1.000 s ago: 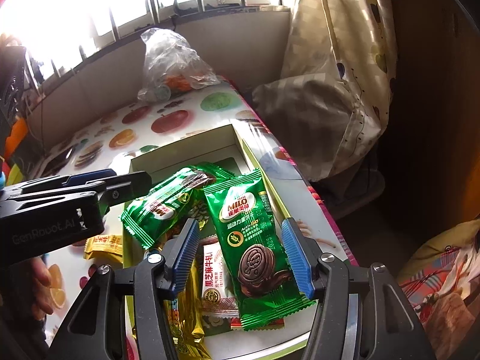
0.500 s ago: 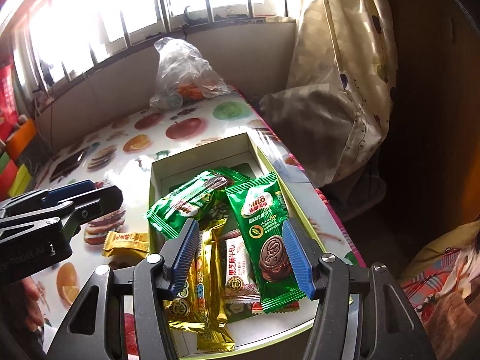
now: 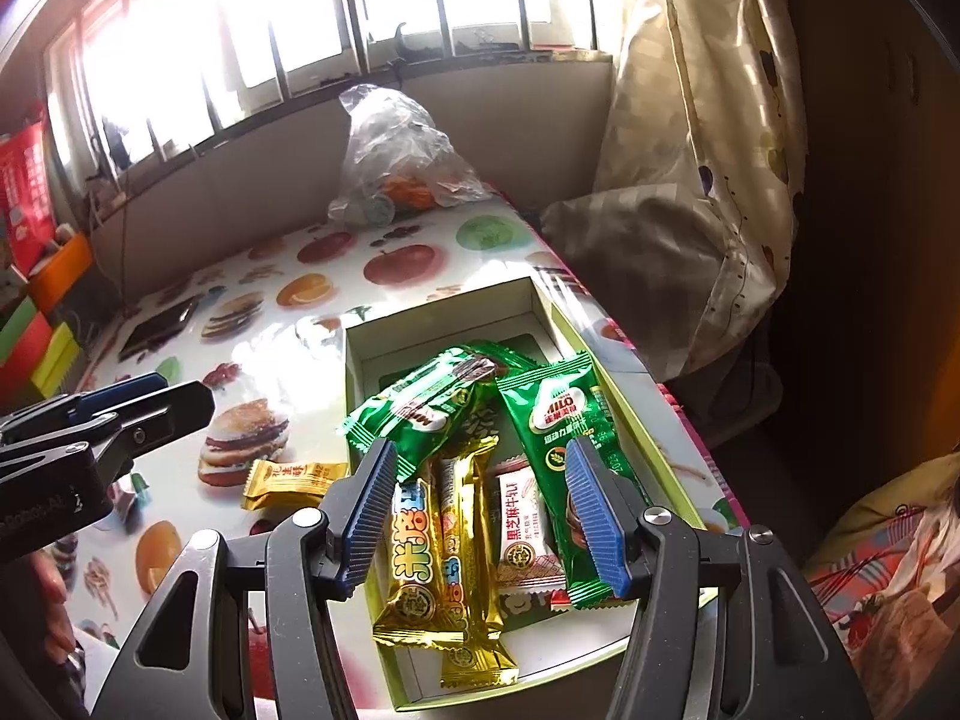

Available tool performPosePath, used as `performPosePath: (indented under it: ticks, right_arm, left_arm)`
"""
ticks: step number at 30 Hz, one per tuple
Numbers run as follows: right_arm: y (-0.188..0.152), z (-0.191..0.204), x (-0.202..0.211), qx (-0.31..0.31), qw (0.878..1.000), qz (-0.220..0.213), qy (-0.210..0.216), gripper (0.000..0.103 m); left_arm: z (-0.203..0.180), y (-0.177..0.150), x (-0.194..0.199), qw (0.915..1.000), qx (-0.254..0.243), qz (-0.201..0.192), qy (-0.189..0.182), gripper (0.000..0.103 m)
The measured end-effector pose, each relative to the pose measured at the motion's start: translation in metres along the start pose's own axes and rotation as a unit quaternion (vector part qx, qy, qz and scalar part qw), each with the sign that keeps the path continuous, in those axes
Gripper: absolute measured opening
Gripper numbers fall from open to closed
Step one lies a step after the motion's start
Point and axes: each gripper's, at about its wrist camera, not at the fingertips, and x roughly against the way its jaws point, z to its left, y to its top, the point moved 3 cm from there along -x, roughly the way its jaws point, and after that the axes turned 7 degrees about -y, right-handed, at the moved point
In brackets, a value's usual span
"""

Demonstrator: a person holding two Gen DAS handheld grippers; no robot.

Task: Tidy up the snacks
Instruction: 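Withdraw both grippers from the box toward the remaining wrapped candies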

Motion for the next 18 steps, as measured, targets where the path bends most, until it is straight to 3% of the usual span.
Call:
performPosePath:
  ticks: [11, 18]
  right_arm:
    - [0.0, 0.026, 0.004, 0.018, 0.999, -0.003, 0.03, 0.058]
    - [-0.003, 0.047, -0.001, 0.032, 0.998, 0.005, 0.046, 0.058]
  left_arm:
    - [0.027, -0.013, 0.016, 0.9997, 0.019, -0.007, 0.017, 0.054]
    - [0.066, -0.022, 0.028, 0.9974, 0.061, -0.015, 0.035, 0.054]
